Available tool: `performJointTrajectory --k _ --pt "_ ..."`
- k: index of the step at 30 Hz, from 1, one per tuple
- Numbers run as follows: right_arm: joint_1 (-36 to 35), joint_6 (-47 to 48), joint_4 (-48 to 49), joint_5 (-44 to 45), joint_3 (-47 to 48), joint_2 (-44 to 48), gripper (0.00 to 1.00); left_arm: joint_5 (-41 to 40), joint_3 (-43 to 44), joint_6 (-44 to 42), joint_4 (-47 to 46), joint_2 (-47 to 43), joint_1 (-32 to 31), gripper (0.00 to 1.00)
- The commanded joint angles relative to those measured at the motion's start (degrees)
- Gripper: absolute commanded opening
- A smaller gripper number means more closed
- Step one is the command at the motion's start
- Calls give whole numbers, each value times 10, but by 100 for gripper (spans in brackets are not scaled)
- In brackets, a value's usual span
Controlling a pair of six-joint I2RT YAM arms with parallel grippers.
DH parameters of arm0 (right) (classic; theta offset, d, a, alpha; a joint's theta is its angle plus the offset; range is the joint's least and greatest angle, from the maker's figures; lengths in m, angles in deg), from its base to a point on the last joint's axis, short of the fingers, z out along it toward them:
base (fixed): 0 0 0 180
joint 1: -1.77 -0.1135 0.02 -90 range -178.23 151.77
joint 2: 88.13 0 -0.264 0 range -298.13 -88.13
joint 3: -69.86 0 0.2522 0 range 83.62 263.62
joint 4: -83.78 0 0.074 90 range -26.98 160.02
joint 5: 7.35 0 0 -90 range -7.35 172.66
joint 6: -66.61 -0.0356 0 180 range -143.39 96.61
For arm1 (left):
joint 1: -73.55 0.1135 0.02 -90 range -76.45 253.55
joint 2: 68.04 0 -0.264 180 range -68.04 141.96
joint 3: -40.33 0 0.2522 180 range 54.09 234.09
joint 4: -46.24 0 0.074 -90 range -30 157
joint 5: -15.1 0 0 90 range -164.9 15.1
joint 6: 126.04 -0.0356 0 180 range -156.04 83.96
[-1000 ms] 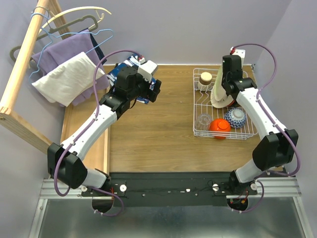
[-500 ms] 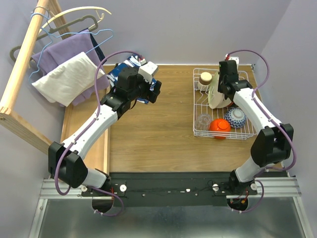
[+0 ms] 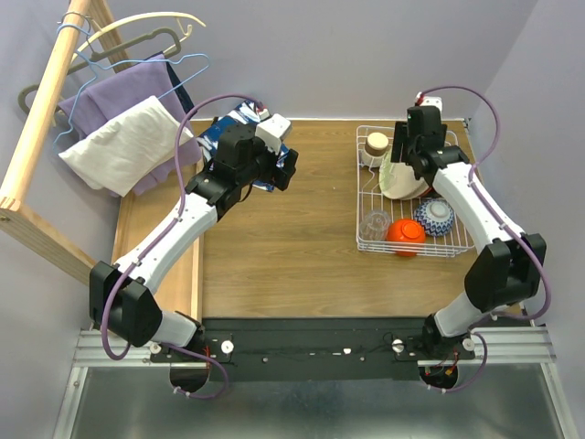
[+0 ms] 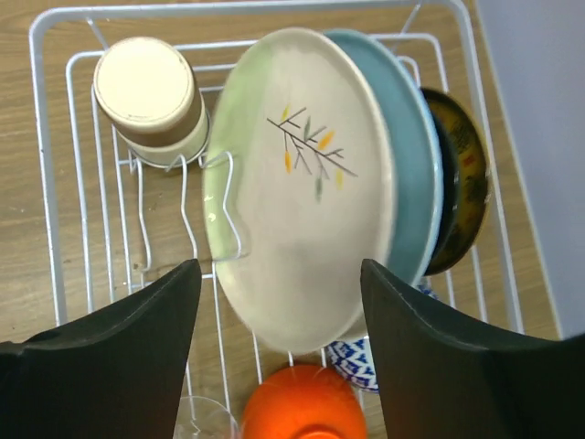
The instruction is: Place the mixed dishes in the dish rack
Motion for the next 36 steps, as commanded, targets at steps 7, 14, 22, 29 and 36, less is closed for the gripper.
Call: performJointTrajectory --k 7,14,22,29,36 --pt "16 51 -7 -13 10 111 97 11 -15 26 -16 -1 -3 99" --pt "150 -18 -111 -78 8 104 100 15 -36 27 -11 6 -3 98" --pt "384 -20 -186 -146 -34 33 100 -77 -100 27 -42 3 -3 99" --pt "389 -6 -173 -134 -69 45 100 -119 -159 2 -69 7 -3 99" --pt "389 2 -169 -191 -82 89 100 -165 -245 26 -94 -19 37 99"
